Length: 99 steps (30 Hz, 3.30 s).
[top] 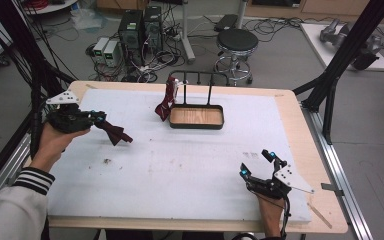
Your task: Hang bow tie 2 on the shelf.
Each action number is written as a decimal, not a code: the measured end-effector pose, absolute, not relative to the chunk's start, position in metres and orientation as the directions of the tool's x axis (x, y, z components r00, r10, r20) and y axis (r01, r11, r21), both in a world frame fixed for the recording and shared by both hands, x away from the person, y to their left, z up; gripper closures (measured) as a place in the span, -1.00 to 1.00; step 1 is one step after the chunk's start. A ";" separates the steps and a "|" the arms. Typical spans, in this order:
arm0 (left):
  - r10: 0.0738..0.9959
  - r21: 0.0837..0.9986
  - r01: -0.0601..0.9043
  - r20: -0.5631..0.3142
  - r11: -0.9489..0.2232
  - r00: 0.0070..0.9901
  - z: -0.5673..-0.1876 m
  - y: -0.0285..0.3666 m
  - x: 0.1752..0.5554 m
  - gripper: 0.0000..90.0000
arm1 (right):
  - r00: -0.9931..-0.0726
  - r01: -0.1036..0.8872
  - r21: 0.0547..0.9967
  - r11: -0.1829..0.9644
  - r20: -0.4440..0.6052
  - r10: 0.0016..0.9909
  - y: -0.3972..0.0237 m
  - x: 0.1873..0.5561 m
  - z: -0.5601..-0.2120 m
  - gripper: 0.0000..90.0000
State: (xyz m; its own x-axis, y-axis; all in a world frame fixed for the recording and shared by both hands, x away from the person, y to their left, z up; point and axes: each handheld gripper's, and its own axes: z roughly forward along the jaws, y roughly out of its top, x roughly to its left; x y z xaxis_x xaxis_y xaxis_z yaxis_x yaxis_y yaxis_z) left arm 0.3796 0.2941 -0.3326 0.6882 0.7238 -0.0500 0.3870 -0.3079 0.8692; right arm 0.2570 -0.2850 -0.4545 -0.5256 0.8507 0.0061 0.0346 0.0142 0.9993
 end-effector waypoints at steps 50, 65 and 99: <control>0.632 0.962 0.193 -0.028 -0.193 0.774 -0.292 0.152 0.410 0.79 | -0.524 0.029 1.000 0.009 0.007 0.852 -0.285 0.257 -0.455 -0.77; 0.625 0.969 0.168 -0.019 -0.181 0.780 -0.281 0.117 0.427 0.79 | -0.523 0.029 1.000 0.006 0.010 0.852 -0.286 0.257 -0.455 -0.77; 0.669 0.995 0.055 0.018 -0.088 0.743 -0.243 0.102 0.445 0.79 | -0.527 0.026 1.000 0.001 0.012 0.850 -0.286 0.257 -0.455 -0.77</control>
